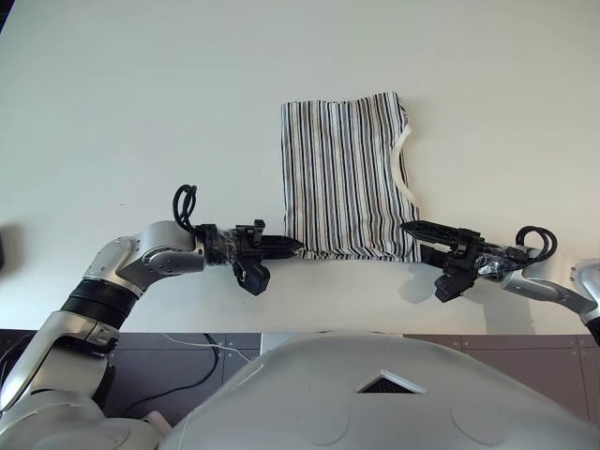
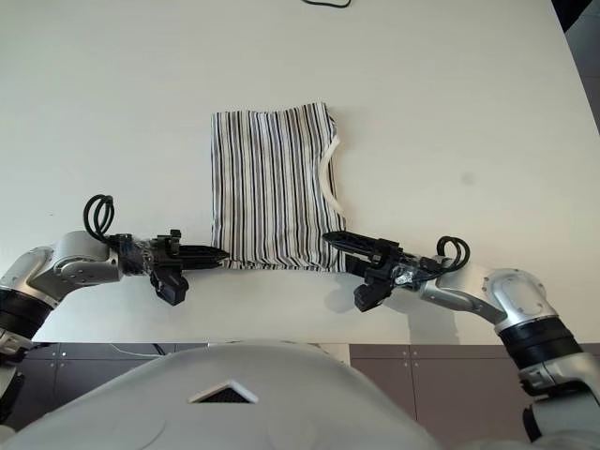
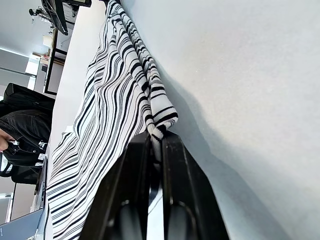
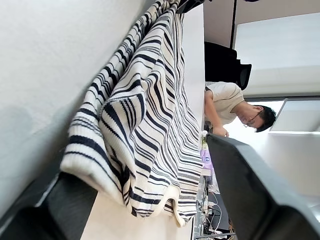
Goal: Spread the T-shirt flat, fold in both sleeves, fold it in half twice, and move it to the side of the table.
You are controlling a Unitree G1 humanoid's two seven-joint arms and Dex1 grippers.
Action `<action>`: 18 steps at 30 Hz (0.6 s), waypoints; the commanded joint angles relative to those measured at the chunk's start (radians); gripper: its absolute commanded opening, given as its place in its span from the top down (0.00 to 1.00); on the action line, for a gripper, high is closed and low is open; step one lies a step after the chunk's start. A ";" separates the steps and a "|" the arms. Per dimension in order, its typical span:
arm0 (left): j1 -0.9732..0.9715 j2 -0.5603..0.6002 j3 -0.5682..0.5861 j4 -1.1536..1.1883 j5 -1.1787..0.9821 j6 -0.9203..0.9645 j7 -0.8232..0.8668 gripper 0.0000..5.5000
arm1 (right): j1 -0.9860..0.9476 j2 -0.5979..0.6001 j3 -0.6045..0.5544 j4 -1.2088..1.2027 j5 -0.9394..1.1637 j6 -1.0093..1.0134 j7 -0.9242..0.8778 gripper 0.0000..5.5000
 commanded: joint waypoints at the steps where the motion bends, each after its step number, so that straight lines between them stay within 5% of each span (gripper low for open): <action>1: 0.021 0.003 -0.023 0.032 0.045 0.033 -0.032 0.98 | 0.027 -0.032 0.032 0.042 -0.023 0.008 0.088 0.50; 9: 0.025 0.011 -0.020 0.015 0.033 0.031 -0.038 0.98 | 0.008 -0.034 0.031 0.026 -0.001 0.007 0.138 0.79; 18: 0.014 0.007 -0.005 -0.003 0.049 0.030 -0.024 0.98 | -0.036 -0.068 0.035 0.024 0.145 0.009 0.339 0.98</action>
